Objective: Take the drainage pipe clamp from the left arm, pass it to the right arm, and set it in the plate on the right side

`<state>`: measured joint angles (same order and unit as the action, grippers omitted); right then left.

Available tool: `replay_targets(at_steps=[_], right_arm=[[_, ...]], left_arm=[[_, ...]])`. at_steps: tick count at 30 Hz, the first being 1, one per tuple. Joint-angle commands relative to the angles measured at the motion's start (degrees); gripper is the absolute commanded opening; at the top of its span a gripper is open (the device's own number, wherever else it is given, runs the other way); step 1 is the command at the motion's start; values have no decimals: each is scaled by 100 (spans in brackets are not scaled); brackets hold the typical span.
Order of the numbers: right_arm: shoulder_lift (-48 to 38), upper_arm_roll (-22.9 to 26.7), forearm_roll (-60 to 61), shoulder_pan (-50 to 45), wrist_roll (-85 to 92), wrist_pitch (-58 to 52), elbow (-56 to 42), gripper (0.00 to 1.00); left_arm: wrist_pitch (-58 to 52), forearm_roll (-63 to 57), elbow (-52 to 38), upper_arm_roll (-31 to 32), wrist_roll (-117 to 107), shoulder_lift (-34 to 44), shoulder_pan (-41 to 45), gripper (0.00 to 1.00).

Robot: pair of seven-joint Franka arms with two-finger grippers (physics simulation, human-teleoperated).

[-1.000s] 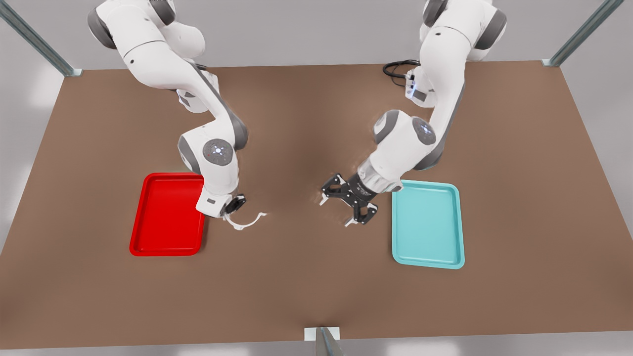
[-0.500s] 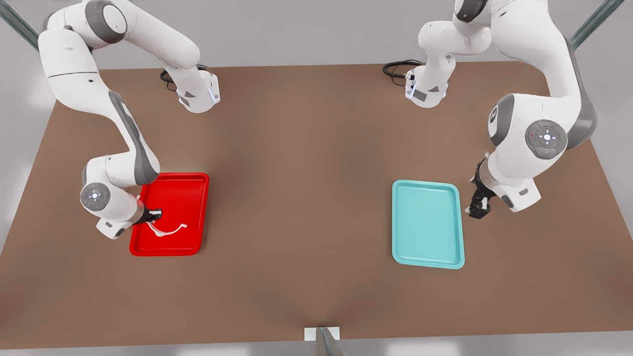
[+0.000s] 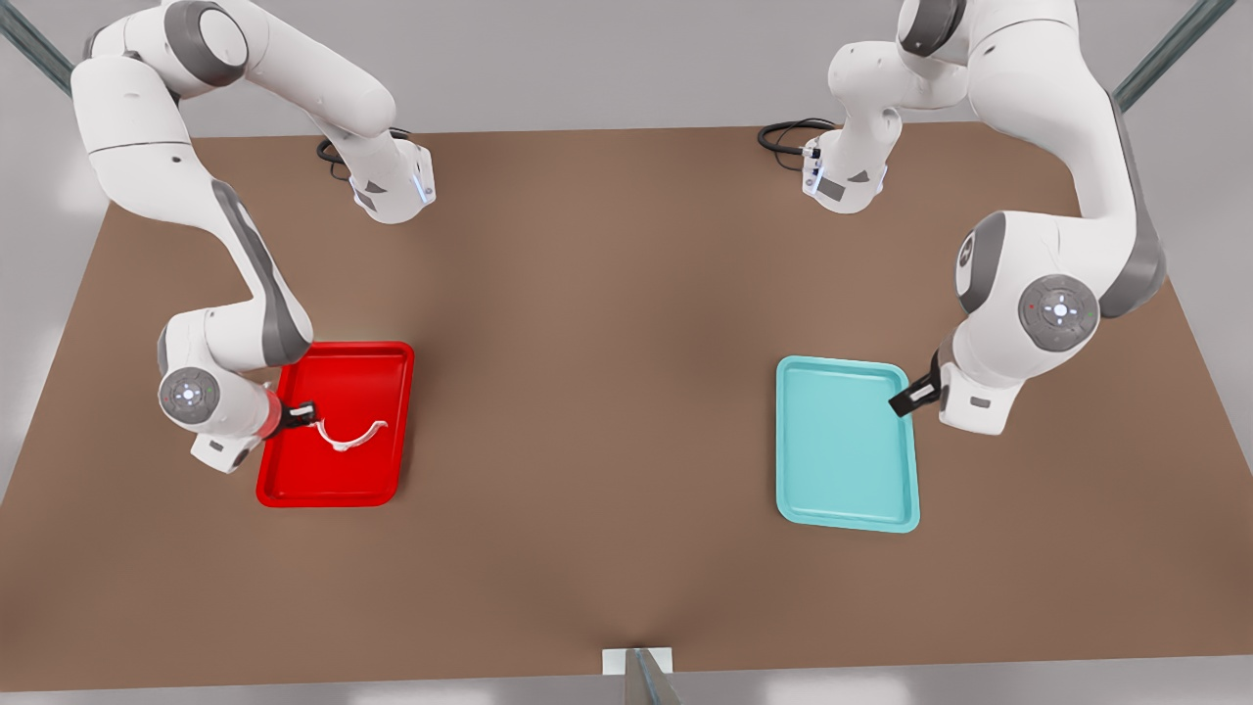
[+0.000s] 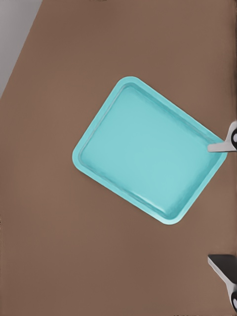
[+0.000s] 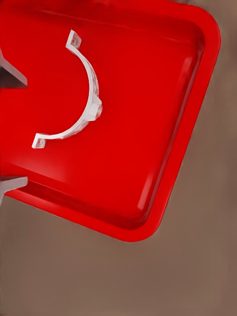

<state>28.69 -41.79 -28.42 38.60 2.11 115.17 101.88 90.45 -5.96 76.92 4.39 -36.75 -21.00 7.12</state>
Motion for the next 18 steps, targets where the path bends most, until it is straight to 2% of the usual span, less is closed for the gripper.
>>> replay_targets(at_steps=[1, 2, 3, 5, 6, 7, 8, 10, 11, 13, 14, 16, 18], right_arm=[[-38, -567, 241, -10, 729, -1057, -976, 100], [-47, -962, 241, 42, 773, -1566, -1722, 100], [-65, -1216, 241, 51, 765, -1744, -2039, 100], [-390, -2193, 250, 675, 572, -1814, -2199, 100], [-697, -2237, 486, 675, 580, -2041, -2374, 100], [-1119, -2036, 786, 474, 345, -2411, -2524, 100], [-1549, -906, 1030, -568, -279, -2543, -2279, 100], [-2165, 2779, 2086, -3762, -395, -2903, -2111, 100], [-2192, 3080, 2368, -3747, -325, -3044, -2111, 100], [-2086, 3054, 2447, -3316, -115, -3263, -2163, 100], [-1893, 3089, 2464, -3306, -79, -3466, -2541, 100], [-1902, 3458, 2851, -3473, -70, -3440, -2498, 100], [-1937, 3520, 2878, -3473, -193, -3378, -2445, 100]], left_arm=[[-19, -11, -28, 1, 3147, 0, 0, 100], [-36, -11, -28, 1, 3279, 8, 0, 100], [-71, -2, -28, 1, 3297, 17, 0, 100], [-45, -2, -28, 1, 3613, 0, 0, 100], [-1, -2, -28, 1, 3736, 0, -18, 100], [17, -2, -37, -8, 3833, -9, -9, 100], [17, -2, -46, -8, 3833, -36, 0, 100], [17, -2, -46, 1, 3903, -36, -9, 100], [25, -2, -46, 1, 3903, -53, -9, 100], [25, -2, -46, 1, 3912, -71, 0, 100], [25, -2, -46, 1, 3903, -71, 0, 100], [34, -2, -46, 1, 3912, -71, 0, 100], [34, -2, -46, 1, 3912, -79, 0, 100]])
